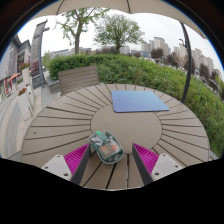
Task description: Arrange mouse
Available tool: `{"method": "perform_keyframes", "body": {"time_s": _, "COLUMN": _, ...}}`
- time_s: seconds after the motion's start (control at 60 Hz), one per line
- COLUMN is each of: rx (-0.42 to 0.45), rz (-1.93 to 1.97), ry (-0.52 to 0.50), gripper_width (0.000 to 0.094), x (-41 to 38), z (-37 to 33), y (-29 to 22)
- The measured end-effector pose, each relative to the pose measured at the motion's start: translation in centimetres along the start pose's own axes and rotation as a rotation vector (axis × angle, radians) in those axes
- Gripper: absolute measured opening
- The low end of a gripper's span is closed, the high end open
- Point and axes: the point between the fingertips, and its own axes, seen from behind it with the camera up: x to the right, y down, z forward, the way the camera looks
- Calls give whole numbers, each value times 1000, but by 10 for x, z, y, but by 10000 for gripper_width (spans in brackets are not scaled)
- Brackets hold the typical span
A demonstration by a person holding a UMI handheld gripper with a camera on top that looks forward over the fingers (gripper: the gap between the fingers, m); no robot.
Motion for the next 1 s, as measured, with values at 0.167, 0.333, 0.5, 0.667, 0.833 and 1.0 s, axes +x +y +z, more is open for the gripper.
{"method": "perform_keyframes", "body": {"time_s": 0.167, "rx": -18, "rz": 25, "ry": 27, "gripper_width": 856, "x": 13, "z": 19, "y": -11}}
{"method": "perform_keyframes", "body": {"time_s": 0.333, "rx": -28, "rz": 31, "ry": 31, "gripper_width": 858, "x": 16, "z": 26, "y": -16}}
{"method": "perform_keyframes", "body": {"time_s": 0.5, "rx": -43, "rz": 34, "ry": 30, "gripper_width": 823, "x": 15, "z": 29, "y": -18}}
{"method": "perform_keyframes", "body": {"time_s": 0.667, "rx": -108, "rz": 6, "ry": 42, "gripper_width": 393, "x": 20, "z": 28, "y": -19}}
{"method": "perform_keyframes", "body": {"time_s": 0.833, "rx": -111, "rz": 87, "ry": 16, "gripper_width": 395, "x": 41, "z": 28, "y": -77}}
{"method": "perform_keyframes", "body": {"time_s": 1.0, "rx": 7, "rz": 68, "ry": 21, "gripper_width": 395, "x": 84, "z": 62, "y": -193}}
